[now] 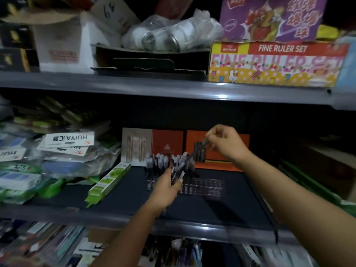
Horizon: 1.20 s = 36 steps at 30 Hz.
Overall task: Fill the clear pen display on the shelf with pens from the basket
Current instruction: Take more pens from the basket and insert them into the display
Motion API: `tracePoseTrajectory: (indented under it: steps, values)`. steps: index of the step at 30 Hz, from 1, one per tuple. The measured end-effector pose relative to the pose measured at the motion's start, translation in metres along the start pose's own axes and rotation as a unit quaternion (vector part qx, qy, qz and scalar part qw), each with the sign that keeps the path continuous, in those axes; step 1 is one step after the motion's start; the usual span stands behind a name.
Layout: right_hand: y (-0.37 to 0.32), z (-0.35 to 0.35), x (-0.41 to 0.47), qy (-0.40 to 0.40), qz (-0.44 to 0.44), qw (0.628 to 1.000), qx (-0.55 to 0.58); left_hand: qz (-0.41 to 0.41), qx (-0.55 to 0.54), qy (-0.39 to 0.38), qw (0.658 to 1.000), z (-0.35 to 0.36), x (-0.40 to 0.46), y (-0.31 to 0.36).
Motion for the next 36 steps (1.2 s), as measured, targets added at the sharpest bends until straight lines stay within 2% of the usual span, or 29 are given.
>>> tracePoseTrajectory:
  steps: [9, 13, 17, 30, 36]
  values:
    - [0.016, -0.032, 0.03, 0.043, 0.009, 0.998, -0.054, -0.013, -0.013, 0.009, 1.0, -0.007, 0.019, -0.014]
    - [0.026, -0.017, 0.023, 0.002, -0.047, 0.982, -0.182, -0.012, -0.026, 0.005, 1.0, -0.006, 0.022, -0.014]
    - [0.041, 0.003, 0.022, -0.007, -0.092, 0.962, -0.255, 0.001, -0.044, 0.003, 0.999, 0.0, 0.023, -0.006]
    - [0.068, 0.038, 0.032, -0.068, -0.106, 0.95, -0.286, 0.048, -0.095, -0.003, 0.994, 0.011, 0.035, -0.001]
    - [0.074, 0.035, 0.041, -0.06, -0.117, 0.946, -0.298, 0.049, -0.093, -0.009, 0.994, 0.014, 0.039, -0.006]
Point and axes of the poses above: each hand's wrist, its own x-axis towards the middle knuckle, its own z-axis out of the palm, y = z × x, the point moved 2 cm from there along x, towards the middle knuckle, and after that the axes turned 4 degrees about -x, right-handed, at the moved point
